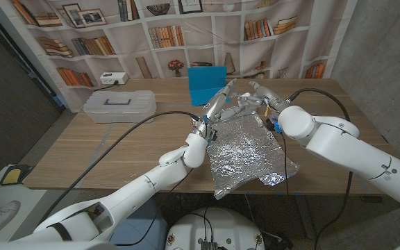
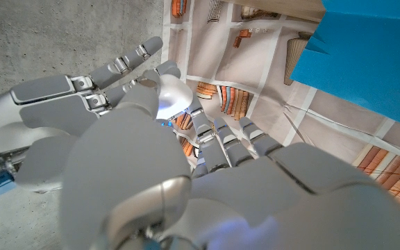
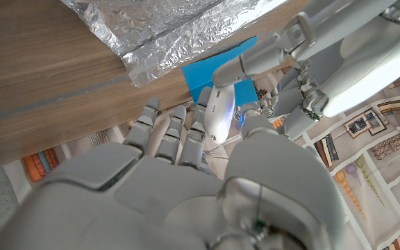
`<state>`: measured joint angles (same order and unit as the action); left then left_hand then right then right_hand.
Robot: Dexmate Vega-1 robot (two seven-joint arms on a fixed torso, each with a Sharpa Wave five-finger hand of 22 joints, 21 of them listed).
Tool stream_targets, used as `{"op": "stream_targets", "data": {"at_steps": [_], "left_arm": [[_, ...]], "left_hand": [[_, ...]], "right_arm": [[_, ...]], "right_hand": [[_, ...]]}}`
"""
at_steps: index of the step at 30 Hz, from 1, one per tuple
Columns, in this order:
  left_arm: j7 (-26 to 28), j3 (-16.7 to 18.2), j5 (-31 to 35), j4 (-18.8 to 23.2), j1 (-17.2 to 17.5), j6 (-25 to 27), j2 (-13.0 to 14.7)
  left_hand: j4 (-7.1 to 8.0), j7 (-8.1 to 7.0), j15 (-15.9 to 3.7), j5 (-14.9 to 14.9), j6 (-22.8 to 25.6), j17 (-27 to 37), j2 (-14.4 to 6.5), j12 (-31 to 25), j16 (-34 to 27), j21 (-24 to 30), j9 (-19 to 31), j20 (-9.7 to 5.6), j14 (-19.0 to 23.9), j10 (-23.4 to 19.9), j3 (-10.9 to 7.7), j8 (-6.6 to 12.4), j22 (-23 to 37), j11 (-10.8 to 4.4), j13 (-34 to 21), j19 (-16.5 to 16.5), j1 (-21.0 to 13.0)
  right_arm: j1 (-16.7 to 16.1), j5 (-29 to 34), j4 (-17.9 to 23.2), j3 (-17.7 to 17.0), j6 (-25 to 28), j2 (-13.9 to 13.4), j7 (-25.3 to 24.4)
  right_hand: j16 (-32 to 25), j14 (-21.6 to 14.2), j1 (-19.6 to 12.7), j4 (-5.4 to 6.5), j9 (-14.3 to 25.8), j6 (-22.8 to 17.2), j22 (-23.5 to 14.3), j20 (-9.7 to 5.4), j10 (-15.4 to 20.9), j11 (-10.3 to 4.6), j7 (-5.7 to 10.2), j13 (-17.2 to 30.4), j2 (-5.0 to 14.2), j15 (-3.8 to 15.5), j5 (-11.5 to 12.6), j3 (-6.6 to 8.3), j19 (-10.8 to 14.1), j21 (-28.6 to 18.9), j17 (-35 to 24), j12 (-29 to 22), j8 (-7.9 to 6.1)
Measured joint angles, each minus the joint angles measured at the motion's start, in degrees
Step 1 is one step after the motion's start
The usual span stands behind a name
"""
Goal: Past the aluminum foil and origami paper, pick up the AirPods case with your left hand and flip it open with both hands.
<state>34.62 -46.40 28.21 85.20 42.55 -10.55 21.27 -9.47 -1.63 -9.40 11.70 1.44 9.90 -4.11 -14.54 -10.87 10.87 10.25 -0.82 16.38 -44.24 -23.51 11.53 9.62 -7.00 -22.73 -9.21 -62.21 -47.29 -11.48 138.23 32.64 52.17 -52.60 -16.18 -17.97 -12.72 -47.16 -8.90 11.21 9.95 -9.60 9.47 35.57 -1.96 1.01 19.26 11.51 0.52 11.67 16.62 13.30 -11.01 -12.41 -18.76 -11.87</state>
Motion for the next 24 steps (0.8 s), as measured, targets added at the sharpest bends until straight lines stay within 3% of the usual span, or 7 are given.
{"op": "stream_targets", "data": {"at_steps": [4,11,18,24], "left_arm": [[-0.1,-0.1,0.0,-0.4,-0.2,0.1,-0.1],[-0.2,-0.3,-0.2,-1.0,-0.5,0.0,-0.3],[-0.3,-0.4,-0.3,-1.4,-0.7,-0.3,-0.4],[-0.3,-0.5,-0.5,-1.7,-0.8,-0.4,-0.5]], "left_hand": [[0.00,0.00,0.00,0.0,0.0,0.0,0.1,0.0,0.0,0.0,0.0,0.00,0.0,0.0,0.00,0.00,0.0,0.00,0.0,0.0,-0.1],[0.16,0.00,0.01,0.0,0.0,0.0,0.1,0.0,0.0,0.0,0.0,0.00,0.0,0.0,0.16,0.00,0.0,0.00,0.0,0.0,0.1],[0.23,0.00,0.01,0.0,0.0,0.0,0.0,0.0,0.0,0.0,0.0,0.00,0.0,0.0,0.23,0.00,0.0,-0.01,0.0,0.0,0.2],[0.23,0.00,0.02,0.0,0.0,0.0,-0.1,0.1,0.0,0.0,0.0,0.00,0.0,0.0,0.23,0.00,0.0,-0.01,0.0,0.0,0.2]], "right_arm": [[0.1,-0.1,-0.2,0.1,-0.2,-0.1,0.3],[0.0,-0.2,-0.5,0.0,-0.5,0.0,0.3],[-0.2,-0.5,-0.7,-0.3,-1.0,0.1,0.3],[-0.5,-0.9,-0.9,-0.8,-1.5,0.2,0.2]], "right_hand": [[0.0,-0.1,-2.2,0.00,0.0,0.0,0.0,-1.43,0.7,-0.67,0.59,0.4,0.45,0.93,0.0,2.26,0.1,0.0,-0.2,0.0,-0.23],[-1.3,-0.6,-4.2,1.58,0.0,-0.2,0.0,-2.37,1.9,-1.88,1.38,1.3,0.95,1.43,0.0,5.71,0.6,0.0,-1.3,-0.5,-0.45],[-2.9,-1.2,-6.8,3.05,0.0,-0.3,0.0,-3.67,2.0,-1.81,2.03,2.2,0.82,1.75,0.0,9.91,1.3,0.0,-2.6,-0.8,-0.45],[-4.3,-2.2,-8.2,4.33,-0.2,-1.9,0.0,-4.53,3.0,-0.75,2.13,2.2,0.72,1.76,-0.2,12.58,1.7,0.0,-3.7,-1.4,-0.45]]}}
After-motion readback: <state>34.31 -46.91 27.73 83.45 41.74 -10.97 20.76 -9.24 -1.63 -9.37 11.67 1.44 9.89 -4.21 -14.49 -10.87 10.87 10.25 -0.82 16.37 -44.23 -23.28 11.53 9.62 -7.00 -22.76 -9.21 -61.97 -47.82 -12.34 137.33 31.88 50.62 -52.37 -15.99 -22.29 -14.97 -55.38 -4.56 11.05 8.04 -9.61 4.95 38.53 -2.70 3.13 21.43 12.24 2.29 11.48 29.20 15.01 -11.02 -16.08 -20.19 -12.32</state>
